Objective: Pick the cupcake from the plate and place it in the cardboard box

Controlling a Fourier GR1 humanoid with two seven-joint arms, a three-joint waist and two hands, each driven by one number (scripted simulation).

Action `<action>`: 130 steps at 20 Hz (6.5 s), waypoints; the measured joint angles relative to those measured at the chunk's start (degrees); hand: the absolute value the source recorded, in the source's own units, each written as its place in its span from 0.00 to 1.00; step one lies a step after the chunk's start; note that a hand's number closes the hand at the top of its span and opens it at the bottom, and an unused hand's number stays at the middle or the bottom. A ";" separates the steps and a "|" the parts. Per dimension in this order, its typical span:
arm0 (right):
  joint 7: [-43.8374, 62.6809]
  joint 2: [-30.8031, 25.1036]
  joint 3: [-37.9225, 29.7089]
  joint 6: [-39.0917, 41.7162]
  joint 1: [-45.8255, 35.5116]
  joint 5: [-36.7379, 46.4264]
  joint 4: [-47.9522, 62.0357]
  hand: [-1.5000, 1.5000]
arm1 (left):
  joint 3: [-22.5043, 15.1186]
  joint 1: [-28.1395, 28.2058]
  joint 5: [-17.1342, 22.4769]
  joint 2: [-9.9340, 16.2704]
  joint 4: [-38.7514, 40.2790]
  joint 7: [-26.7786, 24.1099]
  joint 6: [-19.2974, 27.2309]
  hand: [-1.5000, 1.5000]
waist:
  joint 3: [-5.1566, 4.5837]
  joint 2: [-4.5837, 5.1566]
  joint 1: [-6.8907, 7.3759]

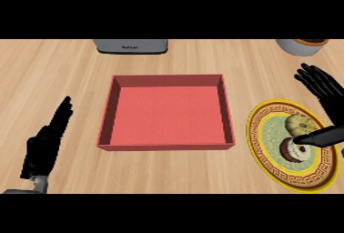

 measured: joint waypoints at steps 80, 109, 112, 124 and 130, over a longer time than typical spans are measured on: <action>-10.59 -0.93 6.66 -9.76 5.11 70.53 -1.27 1.00 | 10.79 0.42 -13.28 -12.21 -0.51 1.07 -9.77 0.50 | -0.46 -0.62 -0.74; -25.84 7.74 -4.04 -11.29 -41.96 61.62 35.76 1.00 | 10.78 -1.65 -13.51 -12.69 0.10 0.83 -11.73 0.50 | -0.02 0.27 1.44; -25.88 9.07 -4.12 -9.35 -44.10 58.72 35.59 1.00 | 11.60 -0.80 -13.32 -12.20 0.76 -0.19 -11.84 0.50 | -0.06 0.07 0.91; -14.02 19.48 0.04 -2.85 -51.03 52.69 28.93 1.00 | 11.81 0.13 -13.96 -12.78 -1.12 1.56 -11.09 0.50 | -0.11 -0.51 -0.51; -5.92 26.27 4.07 -0.12 -50.35 52.65 23.58 1.00 | 12.67 -0.45 -13.66 -12.75 -0.18 0.86 -11.31 0.50 | -0.11 -0.50 -0.83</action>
